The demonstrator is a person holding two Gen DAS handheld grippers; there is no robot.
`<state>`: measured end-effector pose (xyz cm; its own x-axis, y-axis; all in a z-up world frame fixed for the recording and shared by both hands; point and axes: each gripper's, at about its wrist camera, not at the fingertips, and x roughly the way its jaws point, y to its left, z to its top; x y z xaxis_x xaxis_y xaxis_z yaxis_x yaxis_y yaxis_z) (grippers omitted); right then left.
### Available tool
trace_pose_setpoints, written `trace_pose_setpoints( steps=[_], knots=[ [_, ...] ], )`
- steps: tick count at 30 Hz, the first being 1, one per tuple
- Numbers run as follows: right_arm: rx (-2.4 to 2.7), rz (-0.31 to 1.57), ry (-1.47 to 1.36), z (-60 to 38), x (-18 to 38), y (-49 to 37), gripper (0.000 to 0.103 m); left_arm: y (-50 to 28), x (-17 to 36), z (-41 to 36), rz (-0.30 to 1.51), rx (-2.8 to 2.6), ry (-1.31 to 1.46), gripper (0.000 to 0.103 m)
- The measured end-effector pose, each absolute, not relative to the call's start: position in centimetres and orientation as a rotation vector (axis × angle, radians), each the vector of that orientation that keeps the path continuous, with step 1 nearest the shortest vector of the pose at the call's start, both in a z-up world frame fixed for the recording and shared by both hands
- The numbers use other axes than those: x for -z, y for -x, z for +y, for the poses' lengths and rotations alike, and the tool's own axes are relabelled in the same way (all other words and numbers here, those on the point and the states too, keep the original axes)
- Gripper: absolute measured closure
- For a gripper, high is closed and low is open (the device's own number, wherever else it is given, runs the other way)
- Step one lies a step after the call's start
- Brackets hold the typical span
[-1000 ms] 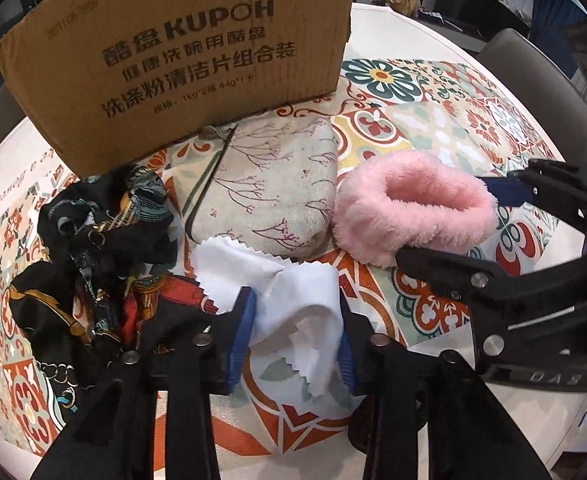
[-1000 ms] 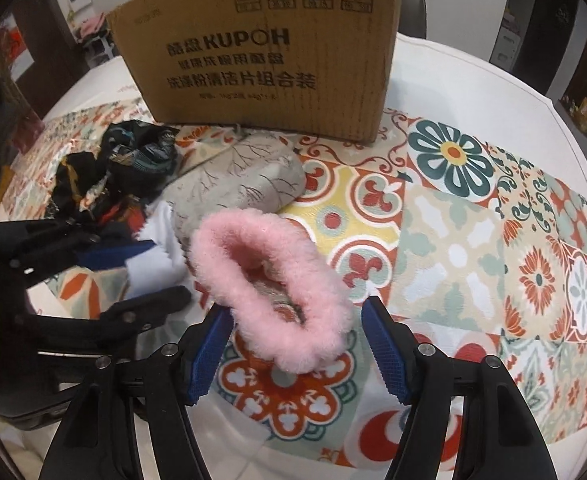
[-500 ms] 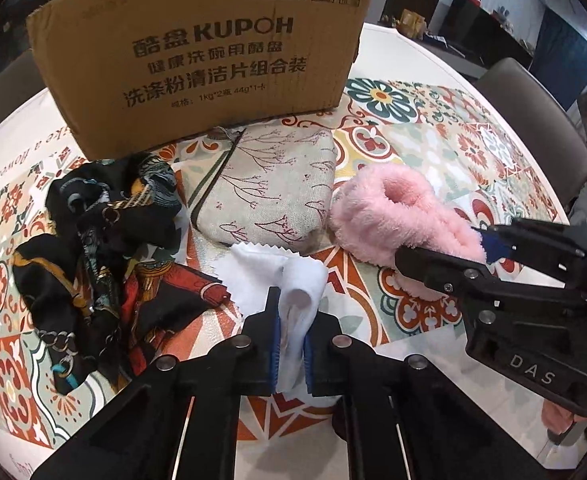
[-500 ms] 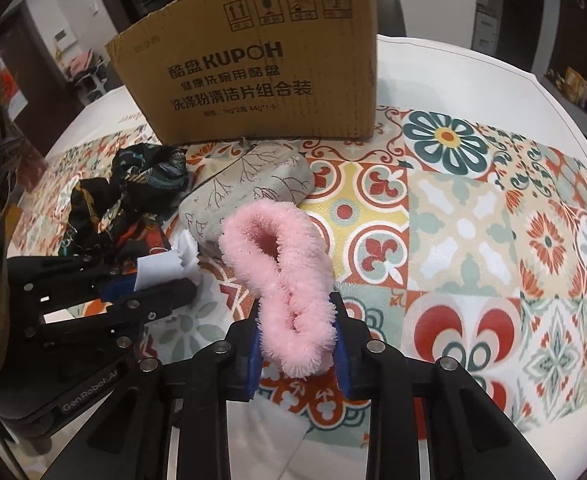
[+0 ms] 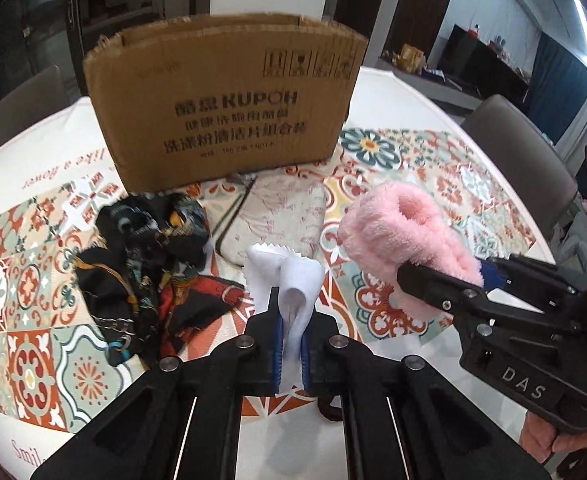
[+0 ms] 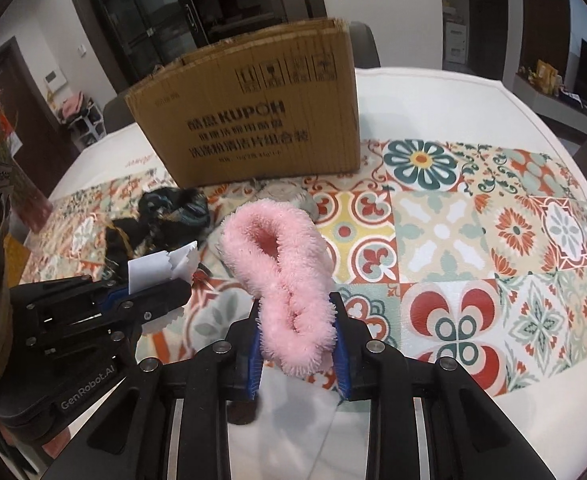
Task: Organize soft objects
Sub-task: 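Carry the white cloth and pink headband into the box and release both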
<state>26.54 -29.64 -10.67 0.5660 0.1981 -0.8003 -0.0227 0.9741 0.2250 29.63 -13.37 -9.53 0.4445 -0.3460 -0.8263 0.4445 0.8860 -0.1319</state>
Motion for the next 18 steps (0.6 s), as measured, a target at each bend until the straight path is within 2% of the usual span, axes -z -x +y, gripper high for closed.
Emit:
trace_pose_setpoints(
  steps=[18],
  knots=[
    [-0.125, 0.778, -0.235, -28.1, 3.8, -26.0, 0.073, -28.8, 2.0, -10.9, 0.799, 0.433, -0.078, 0.094]
  ],
)
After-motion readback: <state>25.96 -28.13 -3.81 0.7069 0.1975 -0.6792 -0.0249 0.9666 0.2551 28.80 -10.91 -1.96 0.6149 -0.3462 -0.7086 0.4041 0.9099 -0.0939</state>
